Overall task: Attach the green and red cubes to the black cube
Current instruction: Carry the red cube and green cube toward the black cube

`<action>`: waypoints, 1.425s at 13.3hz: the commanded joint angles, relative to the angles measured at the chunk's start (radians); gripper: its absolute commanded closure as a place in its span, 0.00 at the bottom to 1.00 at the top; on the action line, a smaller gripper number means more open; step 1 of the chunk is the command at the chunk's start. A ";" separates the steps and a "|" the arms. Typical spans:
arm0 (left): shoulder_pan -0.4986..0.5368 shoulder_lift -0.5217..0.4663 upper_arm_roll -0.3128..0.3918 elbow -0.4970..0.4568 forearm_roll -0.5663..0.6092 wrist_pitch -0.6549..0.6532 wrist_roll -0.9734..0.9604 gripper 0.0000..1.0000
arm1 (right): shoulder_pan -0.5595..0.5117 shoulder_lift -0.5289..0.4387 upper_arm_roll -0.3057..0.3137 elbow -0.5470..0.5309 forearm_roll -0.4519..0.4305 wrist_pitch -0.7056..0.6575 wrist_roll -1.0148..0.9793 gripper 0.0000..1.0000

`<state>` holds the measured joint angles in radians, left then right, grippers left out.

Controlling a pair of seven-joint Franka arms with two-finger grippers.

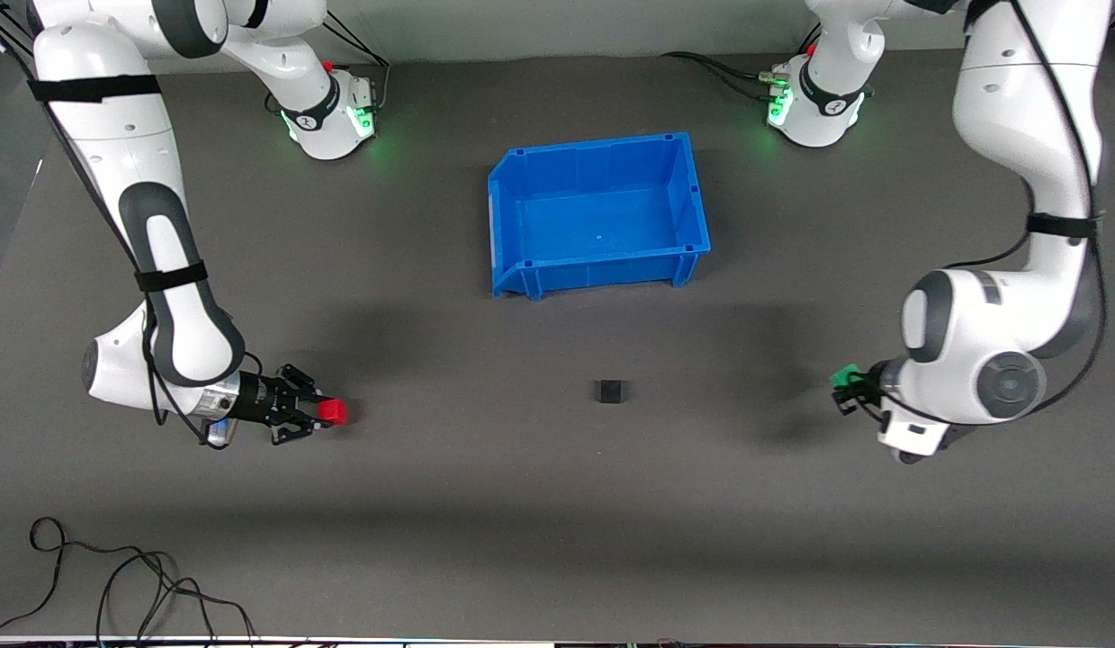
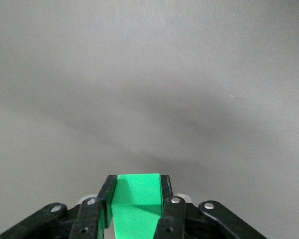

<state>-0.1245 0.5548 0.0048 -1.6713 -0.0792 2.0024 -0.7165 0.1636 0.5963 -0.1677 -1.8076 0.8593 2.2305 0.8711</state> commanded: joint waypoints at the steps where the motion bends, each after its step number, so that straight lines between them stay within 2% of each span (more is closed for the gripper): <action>1: -0.067 0.002 0.014 0.022 -0.098 -0.002 -0.295 1.00 | 0.112 -0.043 -0.009 0.013 0.015 -0.008 0.190 0.63; 3: -0.089 0.010 0.011 0.027 -0.103 0.086 -0.531 1.00 | 0.201 -0.033 -0.009 0.037 0.018 0.029 0.329 0.63; 6: -0.187 0.042 0.000 0.022 -0.106 0.221 -0.845 1.00 | 0.364 -0.012 -0.009 0.066 0.018 0.164 0.550 0.63; 8: -0.250 0.085 0.001 0.024 -0.093 0.332 -1.027 1.00 | 0.448 0.025 -0.009 0.100 0.018 0.210 0.626 0.64; 10: -0.305 0.117 0.000 0.027 -0.103 0.358 -1.057 1.00 | 0.506 0.068 -0.009 0.145 0.018 0.216 0.666 0.66; 14: -0.340 0.145 -0.009 0.030 -0.137 0.444 -1.130 1.00 | 0.586 0.158 -0.009 0.255 0.015 0.267 0.807 0.66; 19: -0.357 0.175 -0.046 0.030 -0.146 0.504 -1.167 1.00 | 0.632 0.259 -0.009 0.355 0.001 0.279 0.813 0.66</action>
<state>-0.4642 0.7107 -0.0458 -1.6638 -0.2151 2.4936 -1.8627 0.7712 0.7947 -0.1619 -1.5227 0.8601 2.4978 1.6538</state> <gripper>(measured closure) 0.599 0.599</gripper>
